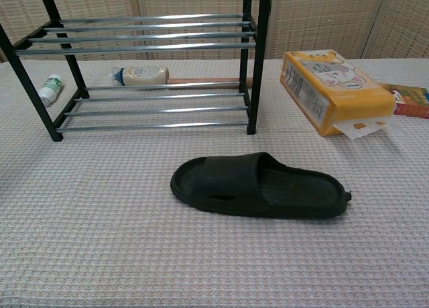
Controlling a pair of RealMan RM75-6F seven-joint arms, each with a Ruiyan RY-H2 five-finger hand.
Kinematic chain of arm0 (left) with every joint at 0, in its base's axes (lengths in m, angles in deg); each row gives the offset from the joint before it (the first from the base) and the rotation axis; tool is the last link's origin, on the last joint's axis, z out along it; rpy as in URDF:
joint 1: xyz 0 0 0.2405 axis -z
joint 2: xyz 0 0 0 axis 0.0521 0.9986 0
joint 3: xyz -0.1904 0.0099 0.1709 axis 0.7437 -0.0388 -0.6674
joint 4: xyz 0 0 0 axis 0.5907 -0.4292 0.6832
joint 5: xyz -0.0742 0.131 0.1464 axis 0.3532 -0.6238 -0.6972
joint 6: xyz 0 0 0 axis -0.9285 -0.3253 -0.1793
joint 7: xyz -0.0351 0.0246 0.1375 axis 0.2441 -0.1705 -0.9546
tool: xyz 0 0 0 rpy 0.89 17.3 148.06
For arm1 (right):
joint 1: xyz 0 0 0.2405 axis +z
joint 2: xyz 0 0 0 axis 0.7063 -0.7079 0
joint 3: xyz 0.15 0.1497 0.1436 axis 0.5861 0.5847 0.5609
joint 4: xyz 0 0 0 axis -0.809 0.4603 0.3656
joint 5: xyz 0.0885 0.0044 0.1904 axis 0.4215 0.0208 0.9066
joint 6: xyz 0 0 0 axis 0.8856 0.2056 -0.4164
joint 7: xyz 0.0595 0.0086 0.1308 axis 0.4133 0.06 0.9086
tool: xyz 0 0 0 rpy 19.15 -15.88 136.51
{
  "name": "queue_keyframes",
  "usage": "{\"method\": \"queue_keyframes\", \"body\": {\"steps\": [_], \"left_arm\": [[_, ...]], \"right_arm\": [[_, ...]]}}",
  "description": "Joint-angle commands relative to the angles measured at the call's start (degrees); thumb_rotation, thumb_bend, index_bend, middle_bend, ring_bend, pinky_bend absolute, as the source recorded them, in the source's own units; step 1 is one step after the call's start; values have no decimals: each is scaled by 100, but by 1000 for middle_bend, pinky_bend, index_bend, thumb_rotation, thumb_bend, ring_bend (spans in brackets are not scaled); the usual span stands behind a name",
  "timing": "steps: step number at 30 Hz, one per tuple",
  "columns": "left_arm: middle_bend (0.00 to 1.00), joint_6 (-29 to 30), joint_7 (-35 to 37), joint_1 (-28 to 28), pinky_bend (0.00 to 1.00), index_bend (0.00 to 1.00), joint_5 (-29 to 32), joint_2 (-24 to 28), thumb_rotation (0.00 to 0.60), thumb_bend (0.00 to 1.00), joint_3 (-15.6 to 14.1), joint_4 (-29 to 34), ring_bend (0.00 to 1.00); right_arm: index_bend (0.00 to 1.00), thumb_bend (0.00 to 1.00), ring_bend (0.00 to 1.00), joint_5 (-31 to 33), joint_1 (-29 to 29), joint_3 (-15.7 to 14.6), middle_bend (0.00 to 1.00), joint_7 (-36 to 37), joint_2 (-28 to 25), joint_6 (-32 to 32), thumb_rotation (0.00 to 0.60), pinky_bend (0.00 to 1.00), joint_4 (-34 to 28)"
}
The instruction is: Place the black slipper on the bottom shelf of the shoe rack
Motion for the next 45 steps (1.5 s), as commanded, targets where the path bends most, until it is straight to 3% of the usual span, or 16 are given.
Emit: {"method": "queue_keyframes", "body": {"steps": [1,15,22,28,35,45], "left_arm": [[166,-73,178,177,302,187,-327,53,600,255,-80,48,135],[166,-885,753,1420,301,202,-1559,-100,600,254,-73,338,135],[166,-1925,742,2389,295,205,-1761,-492,600,254,79,558,135],[166,-2722,403,2977,275,202,-1426,-925,600,253,304,676,135],[165,-3471,-799,3405,264,200,-776,-1533,600,242,629,586,135],[165,-4195,-1971,3911,258,214,293,-2151,600,221,927,570,122]], "right_arm": [[0,269,103,-6,15,0,111,6,-5,23,600,169,-11],[0,269,103,-17,136,11,111,-4,-25,192,600,169,-30],[0,268,103,-21,164,34,111,-54,-84,188,600,169,-88],[0,269,103,14,171,20,111,-44,-74,226,600,169,-76],[0,269,103,53,155,3,111,39,-63,238,600,169,-11],[0,270,103,64,148,-2,111,198,-87,237,600,169,85]]}}
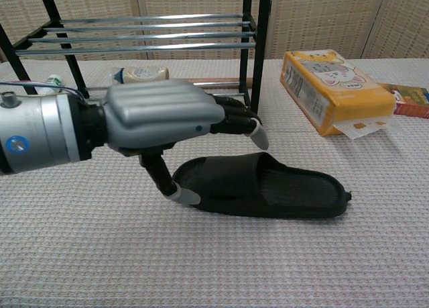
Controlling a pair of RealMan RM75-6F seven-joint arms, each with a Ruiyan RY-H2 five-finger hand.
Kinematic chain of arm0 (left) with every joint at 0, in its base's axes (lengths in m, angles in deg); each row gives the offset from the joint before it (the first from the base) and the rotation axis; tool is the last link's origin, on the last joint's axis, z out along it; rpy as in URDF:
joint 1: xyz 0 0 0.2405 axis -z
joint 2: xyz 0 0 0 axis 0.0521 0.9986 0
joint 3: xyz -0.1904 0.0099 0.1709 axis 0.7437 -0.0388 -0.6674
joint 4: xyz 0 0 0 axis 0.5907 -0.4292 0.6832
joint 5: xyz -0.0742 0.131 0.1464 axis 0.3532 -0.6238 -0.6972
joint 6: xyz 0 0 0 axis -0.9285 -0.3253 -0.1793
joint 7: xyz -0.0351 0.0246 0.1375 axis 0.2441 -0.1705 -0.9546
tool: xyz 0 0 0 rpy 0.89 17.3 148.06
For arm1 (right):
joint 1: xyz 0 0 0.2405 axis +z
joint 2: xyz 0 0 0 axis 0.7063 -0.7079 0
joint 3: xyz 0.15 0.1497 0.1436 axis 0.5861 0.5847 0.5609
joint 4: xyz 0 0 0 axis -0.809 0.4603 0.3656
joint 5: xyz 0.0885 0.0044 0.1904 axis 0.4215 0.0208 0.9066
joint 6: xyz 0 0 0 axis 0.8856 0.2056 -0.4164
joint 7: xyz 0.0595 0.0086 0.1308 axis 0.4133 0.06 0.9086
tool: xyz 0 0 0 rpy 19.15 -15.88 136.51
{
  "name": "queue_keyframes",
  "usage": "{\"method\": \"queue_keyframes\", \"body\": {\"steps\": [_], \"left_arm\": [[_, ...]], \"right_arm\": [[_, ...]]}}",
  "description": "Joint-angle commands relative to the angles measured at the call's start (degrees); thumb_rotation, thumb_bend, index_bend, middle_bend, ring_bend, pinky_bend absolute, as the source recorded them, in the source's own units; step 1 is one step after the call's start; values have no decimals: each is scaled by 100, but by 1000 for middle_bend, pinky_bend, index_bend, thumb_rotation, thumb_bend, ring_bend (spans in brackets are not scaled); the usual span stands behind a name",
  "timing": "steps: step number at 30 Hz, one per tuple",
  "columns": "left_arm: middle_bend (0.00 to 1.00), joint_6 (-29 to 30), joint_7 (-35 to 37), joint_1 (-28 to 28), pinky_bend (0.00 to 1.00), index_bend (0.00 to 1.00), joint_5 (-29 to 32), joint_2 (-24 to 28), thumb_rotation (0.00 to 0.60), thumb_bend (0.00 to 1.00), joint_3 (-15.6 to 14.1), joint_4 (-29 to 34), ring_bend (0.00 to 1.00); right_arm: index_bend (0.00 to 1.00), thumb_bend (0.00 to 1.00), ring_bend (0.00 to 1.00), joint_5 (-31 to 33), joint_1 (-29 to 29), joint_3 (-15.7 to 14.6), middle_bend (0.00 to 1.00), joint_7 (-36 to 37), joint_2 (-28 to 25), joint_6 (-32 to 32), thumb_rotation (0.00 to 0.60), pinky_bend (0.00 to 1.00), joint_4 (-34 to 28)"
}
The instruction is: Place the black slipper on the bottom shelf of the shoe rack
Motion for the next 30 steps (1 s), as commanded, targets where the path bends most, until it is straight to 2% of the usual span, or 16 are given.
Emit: {"method": "queue_keyframes", "body": {"steps": [1,9,18,24,30], "left_arm": [[166,-215,-393,190,258,217,390,-226,600,220,109,-18,122],[199,-361,-1432,473,253,244,1179,-641,600,212,107,-174,119],[226,-380,-2447,831,252,259,2005,-1152,600,210,-27,-537,119],[247,-128,-2916,936,252,274,2185,-1290,600,209,-211,-755,119],[284,152,-3383,954,252,323,2248,-1165,600,204,-446,-604,119]], "right_arm": [[0,269,103,4,-2,-7,111,34,0,9,600,169,27],[0,269,103,27,-17,-14,111,159,13,8,600,169,120],[0,269,103,7,-9,-27,111,259,50,19,600,169,198],[0,269,103,23,-43,-40,111,299,70,-10,600,169,236],[0,269,103,-4,-52,-53,111,305,68,-27,600,169,221]]}}
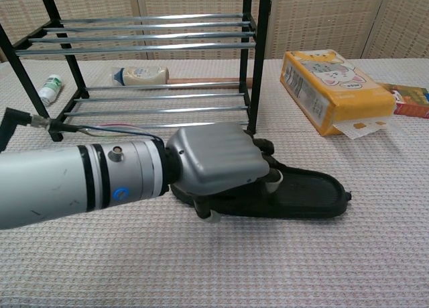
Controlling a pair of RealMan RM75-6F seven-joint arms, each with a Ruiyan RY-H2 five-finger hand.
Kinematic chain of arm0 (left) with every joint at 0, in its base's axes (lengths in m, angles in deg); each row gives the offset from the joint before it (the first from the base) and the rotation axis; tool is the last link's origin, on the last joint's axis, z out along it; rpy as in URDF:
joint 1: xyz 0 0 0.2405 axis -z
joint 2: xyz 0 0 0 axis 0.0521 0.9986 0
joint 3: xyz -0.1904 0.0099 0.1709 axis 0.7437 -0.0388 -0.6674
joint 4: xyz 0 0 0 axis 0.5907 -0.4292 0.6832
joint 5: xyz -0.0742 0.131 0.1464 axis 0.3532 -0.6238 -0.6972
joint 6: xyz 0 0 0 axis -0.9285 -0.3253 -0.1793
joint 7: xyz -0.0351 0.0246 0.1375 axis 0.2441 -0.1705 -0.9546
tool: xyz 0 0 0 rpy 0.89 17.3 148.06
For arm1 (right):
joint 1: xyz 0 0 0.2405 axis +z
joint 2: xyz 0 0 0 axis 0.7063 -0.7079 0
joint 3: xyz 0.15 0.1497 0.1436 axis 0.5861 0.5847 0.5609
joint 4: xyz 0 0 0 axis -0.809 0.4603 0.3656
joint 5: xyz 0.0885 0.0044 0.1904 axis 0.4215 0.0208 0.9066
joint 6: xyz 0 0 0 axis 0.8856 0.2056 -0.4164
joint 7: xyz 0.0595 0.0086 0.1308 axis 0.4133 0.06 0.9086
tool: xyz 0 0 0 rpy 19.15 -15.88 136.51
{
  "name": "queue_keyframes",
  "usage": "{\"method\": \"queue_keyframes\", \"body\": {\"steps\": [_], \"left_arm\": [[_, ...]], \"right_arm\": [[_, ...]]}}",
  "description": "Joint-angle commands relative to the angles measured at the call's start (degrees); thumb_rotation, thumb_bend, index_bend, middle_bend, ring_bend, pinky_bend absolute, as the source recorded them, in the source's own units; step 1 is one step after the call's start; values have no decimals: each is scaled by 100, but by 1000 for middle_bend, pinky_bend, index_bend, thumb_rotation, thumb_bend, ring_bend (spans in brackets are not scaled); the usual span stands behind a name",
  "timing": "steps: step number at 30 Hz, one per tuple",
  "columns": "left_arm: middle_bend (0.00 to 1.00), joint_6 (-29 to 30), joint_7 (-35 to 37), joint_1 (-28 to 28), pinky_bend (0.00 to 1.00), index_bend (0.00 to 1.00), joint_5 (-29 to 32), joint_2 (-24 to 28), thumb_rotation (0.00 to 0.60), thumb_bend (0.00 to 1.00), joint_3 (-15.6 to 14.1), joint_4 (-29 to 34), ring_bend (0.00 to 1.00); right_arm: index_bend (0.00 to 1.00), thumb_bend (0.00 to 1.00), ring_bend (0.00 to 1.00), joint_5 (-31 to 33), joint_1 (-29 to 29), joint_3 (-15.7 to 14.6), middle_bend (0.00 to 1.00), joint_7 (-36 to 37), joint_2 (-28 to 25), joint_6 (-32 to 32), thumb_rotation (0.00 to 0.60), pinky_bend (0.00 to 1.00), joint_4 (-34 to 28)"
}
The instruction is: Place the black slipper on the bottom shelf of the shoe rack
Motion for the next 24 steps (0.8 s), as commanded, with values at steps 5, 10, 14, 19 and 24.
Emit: {"method": "queue_keyframes", "body": {"steps": [5,10,14,19,24], "left_arm": [[327,415,-459,-74,252,393,-146,409,600,202,-393,455,119],[347,518,-535,-156,252,419,-340,776,600,202,-675,714,119],[351,613,-573,-251,252,426,-482,1014,600,202,-884,727,119],[351,773,-561,-450,252,440,-493,1382,600,202,-1111,676,119],[351,1006,-334,-654,252,443,-808,1814,600,202,-1321,650,119]], "right_arm": [[0,269,103,-27,-1,-11,111,4,-7,-4,600,169,-20],[0,269,103,-46,-4,-9,111,11,-2,-27,600,169,-26],[0,269,103,-81,8,-13,111,13,6,-28,600,169,-34],[0,269,103,-114,22,-14,111,-10,16,-31,600,169,-51],[0,268,103,-128,43,-8,111,-58,29,-21,600,169,-89]]}}
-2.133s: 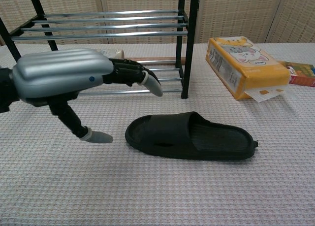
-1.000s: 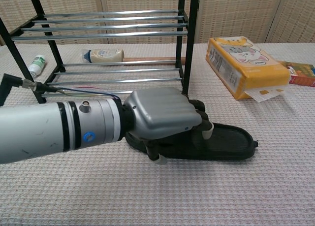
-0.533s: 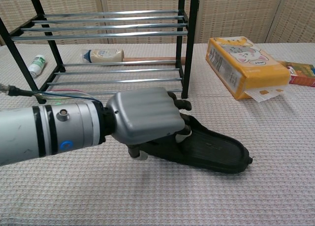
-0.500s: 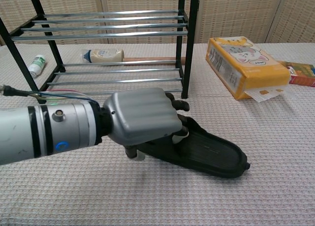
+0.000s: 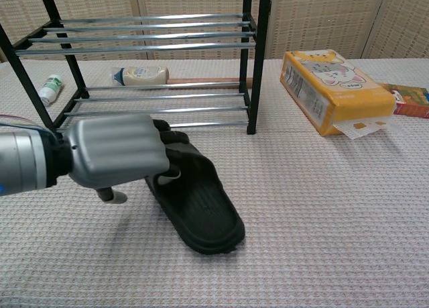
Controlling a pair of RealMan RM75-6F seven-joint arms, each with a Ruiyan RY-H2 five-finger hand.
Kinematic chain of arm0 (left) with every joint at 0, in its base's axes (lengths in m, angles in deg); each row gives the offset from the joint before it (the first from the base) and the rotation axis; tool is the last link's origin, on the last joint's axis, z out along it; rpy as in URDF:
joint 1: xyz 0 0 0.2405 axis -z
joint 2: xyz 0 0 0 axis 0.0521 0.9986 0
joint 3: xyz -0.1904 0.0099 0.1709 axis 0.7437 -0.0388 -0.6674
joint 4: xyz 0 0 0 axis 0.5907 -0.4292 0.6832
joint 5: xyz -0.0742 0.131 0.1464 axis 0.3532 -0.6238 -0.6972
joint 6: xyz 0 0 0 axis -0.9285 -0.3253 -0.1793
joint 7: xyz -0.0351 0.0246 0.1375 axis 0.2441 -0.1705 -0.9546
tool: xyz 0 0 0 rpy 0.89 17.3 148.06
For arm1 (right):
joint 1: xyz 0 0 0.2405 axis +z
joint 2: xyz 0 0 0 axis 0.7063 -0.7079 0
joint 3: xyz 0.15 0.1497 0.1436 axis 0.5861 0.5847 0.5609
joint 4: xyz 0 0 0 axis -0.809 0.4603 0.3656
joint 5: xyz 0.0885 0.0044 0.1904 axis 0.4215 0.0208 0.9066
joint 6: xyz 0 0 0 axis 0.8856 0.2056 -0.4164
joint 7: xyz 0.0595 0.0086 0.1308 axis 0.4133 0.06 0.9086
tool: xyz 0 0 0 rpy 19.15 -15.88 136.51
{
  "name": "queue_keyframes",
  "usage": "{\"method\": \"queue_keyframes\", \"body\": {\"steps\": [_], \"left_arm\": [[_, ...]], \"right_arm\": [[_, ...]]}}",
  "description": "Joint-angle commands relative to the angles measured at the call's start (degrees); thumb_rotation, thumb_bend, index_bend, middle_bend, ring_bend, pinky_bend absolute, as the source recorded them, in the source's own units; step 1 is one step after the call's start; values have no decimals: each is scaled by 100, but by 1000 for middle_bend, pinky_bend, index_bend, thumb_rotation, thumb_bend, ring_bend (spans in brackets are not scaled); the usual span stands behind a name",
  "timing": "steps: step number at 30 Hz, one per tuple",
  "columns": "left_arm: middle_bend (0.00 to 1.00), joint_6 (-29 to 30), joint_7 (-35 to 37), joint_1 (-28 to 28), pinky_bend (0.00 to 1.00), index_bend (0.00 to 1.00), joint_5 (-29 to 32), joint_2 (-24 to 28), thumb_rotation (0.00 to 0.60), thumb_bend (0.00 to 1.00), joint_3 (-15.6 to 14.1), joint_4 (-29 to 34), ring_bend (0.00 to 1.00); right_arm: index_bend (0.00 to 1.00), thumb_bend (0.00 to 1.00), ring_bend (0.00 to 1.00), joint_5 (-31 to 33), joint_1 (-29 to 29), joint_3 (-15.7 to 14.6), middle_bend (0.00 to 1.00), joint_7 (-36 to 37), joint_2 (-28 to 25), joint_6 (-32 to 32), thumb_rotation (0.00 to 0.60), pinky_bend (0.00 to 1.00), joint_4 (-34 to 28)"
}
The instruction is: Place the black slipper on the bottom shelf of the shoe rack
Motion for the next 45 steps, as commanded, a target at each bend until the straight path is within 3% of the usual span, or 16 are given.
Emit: {"method": "queue_keyframes", "body": {"steps": [1,9,15,20,25,31,39,45], "left_arm": [[351,176,213,-158,252,443,-244,278,600,202,-149,-32,119],[350,385,894,-463,252,380,-610,753,600,201,-337,1,119],[343,1003,2077,-763,250,305,-1403,685,600,202,-345,-92,119],[326,1192,2597,-835,249,285,-1946,581,600,202,-386,-486,119],[287,1335,2824,-886,248,240,-2372,627,600,202,-444,-658,119],[193,1497,2989,-859,248,169,-2956,538,600,202,-475,-1383,119],[163,1649,3244,-824,248,151,-3619,462,600,201,-679,-2339,119],[132,1480,3255,-703,248,113,-3871,500,600,201,-744,-2380,105]], "right_arm": [[0,268,103,2,10,8,111,-20,11,4,600,169,-12],[0,269,103,-56,40,6,111,-52,42,0,600,169,-43],[0,269,103,-50,25,-4,111,-32,18,-13,600,169,-39],[0,269,103,-89,21,-14,111,-1,-9,-38,600,169,-38],[0,269,103,-65,2,-29,111,43,-4,-33,600,169,-4],[0,268,103,-120,20,-43,111,53,-19,-26,600,169,-4],[0,262,103,-144,32,-55,111,-19,-55,-10,600,169,-93],[0,259,103,-168,34,-60,111,-124,-47,-24,600,169,-190]]}}
